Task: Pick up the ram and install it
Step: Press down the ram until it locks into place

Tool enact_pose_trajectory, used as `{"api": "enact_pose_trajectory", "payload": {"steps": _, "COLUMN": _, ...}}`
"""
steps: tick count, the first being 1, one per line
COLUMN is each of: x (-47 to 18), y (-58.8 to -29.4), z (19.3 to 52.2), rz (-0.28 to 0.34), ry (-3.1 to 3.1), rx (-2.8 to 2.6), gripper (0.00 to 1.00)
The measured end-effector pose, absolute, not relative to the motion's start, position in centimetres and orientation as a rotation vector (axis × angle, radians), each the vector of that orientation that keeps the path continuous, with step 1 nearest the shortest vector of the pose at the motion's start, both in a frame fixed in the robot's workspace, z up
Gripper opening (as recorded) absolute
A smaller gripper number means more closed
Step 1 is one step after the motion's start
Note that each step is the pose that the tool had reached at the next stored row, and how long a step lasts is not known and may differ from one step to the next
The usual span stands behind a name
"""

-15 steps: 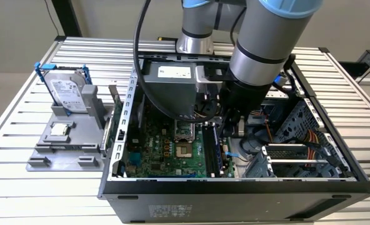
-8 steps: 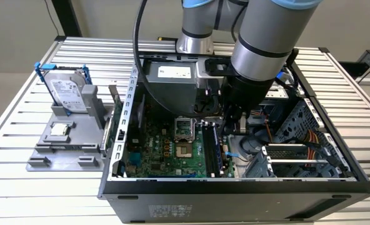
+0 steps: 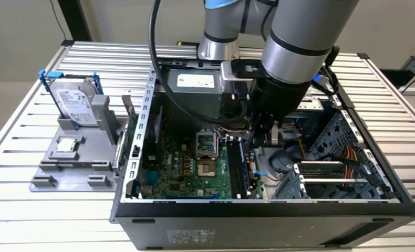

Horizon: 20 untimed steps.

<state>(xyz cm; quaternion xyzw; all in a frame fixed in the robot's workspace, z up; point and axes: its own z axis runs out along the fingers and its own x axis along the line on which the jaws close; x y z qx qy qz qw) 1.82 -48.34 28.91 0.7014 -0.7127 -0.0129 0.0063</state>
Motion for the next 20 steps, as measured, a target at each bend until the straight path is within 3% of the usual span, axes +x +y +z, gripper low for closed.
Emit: {"api": "enact_pose_trajectory", "payload": {"steps": 20, "x": 1.8, "y": -48.3, "z": 31.3, "rz": -0.040, "ry": -2.229, "rx": 2.194, "gripper": 0.00}}
